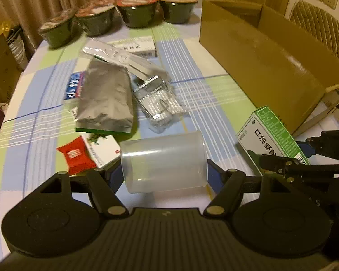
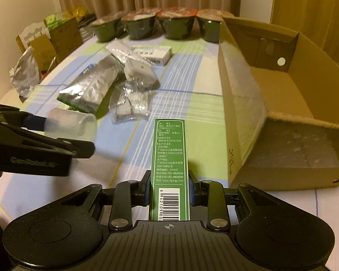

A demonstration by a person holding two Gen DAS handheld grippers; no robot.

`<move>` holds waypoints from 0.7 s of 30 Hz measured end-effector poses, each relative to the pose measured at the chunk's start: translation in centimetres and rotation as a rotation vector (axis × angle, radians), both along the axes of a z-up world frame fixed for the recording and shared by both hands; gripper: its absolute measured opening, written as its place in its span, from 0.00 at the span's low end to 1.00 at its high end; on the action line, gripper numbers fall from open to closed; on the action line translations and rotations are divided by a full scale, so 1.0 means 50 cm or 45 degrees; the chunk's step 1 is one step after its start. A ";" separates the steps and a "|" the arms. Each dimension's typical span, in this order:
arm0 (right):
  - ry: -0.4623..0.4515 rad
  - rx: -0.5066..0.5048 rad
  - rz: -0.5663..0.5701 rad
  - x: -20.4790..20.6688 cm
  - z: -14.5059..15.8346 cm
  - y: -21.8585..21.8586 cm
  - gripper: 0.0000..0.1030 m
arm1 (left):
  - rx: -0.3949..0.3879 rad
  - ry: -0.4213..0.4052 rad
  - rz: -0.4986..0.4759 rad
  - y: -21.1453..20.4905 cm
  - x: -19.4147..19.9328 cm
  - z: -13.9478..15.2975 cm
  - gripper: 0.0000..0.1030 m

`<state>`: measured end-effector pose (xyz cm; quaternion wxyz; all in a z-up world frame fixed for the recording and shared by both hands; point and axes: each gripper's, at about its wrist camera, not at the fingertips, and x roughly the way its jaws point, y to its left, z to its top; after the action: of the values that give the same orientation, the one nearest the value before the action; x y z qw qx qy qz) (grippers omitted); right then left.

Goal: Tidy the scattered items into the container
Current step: 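Grasp the clear plastic cup with the left gripper while the right gripper holds the green box, then carry the clear cup into the cardboard box and open the left gripper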

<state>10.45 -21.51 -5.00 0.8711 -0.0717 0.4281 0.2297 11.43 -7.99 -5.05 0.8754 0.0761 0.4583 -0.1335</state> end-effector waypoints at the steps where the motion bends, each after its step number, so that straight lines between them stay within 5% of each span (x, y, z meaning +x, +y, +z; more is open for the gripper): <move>1: -0.009 0.008 -0.003 -0.004 0.008 -0.003 0.32 | 0.000 -0.006 0.001 0.001 -0.006 0.009 0.68; 12: -0.224 0.097 -0.082 -0.030 0.178 -0.066 0.32 | -0.053 -0.119 -0.060 -0.058 -0.034 0.114 0.68; 21: -0.342 0.066 -0.258 0.045 0.258 -0.204 0.32 | -0.125 -0.232 -0.234 -0.214 0.002 0.187 0.68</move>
<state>12.69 -31.73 7.92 0.9407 -0.0358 0.3070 0.1401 11.52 -18.69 4.29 0.9002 0.0865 0.3608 -0.2278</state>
